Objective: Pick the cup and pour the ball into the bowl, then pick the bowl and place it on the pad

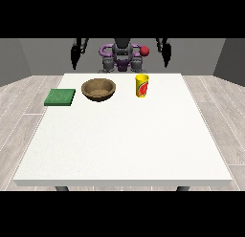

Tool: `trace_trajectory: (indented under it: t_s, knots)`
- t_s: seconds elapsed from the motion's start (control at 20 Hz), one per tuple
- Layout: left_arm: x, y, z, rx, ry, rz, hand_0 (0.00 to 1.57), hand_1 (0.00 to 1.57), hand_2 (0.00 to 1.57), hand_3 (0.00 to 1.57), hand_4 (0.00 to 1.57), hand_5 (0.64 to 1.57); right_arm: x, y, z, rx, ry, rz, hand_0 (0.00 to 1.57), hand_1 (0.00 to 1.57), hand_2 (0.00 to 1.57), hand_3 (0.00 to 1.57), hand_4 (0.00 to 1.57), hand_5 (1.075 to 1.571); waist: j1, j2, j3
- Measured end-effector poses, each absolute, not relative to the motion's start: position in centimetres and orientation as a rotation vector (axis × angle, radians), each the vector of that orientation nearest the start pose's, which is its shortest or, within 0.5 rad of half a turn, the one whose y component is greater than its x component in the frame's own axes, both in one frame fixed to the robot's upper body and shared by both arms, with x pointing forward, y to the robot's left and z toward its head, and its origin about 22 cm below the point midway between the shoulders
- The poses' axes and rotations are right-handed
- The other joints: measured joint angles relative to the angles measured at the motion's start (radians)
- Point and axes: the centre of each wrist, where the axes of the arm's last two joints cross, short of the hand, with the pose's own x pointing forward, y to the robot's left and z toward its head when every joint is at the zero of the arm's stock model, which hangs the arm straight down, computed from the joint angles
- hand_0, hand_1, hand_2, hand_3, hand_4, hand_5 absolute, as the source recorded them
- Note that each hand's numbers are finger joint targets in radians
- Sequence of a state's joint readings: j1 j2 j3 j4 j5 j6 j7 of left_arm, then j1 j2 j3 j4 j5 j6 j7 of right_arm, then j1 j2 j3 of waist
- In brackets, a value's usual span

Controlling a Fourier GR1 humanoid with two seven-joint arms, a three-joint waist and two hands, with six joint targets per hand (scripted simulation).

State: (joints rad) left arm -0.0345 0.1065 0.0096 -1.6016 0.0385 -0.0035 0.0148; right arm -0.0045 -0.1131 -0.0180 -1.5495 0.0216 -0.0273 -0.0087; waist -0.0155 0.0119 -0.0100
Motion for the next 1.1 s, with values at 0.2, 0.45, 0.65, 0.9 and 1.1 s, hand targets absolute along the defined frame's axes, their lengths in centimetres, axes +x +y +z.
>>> trace_trajectory:
  t_s: [0.2, 0.45, 0.65, 0.9, 1.1]
  knots:
    - [25.1, 25.6, 3.5, 0.065, -1.630, -0.075, 0.00, 0.00, 0.00, 0.00, 0.00, 1.562, 24.5, -26.3, 1.6, -0.146, -1.580, 0.085, 0.00, 0.00, 0.00, 0.00, 0.58, 1.570, 0.004, -0.128, 0.0056]
    - [23.4, 24.1, 3.1, -0.021, -1.522, 0.011, 0.00, 0.00, 0.00, 0.00, 0.00, 1.561, 22.6, -25.3, 1.4, -0.023, -1.489, 0.004, 0.00, 0.00, 0.00, 0.00, 0.52, 1.570, -0.001, -0.335, 0.0092]
    - [21.5, 22.5, 3.7, -0.061, -1.430, 0.074, 0.00, 0.00, 0.00, 0.00, 0.00, 1.551, 20.9, -25.2, 2.5, 0.043, -1.405, -0.075, 0.00, 0.00, 0.00, 0.00, 0.53, 1.569, -0.003, -0.428, 0.0099]
    - [19.2, 20.8, 5.1, -0.061, -1.451, 0.085, 0.00, 0.00, 0.00, 0.00, 0.00, 1.549, 18.9, -25.7, 4.7, 0.070, -1.411, -0.111, 0.00, 0.00, 0.00, 0.00, 0.49, 1.570, -0.002, -0.411, 0.0100]
    - [18.5, 19.5, 4.4, -0.063, -1.536, 0.079, 0.00, 0.00, 0.00, 0.00, 0.00, 1.541, 18.4, -26.2, 5.4, 0.083, -1.499, -0.108, 0.00, 0.00, 0.00, 0.00, 0.44, 1.570, -0.010, -0.315, 0.0100]
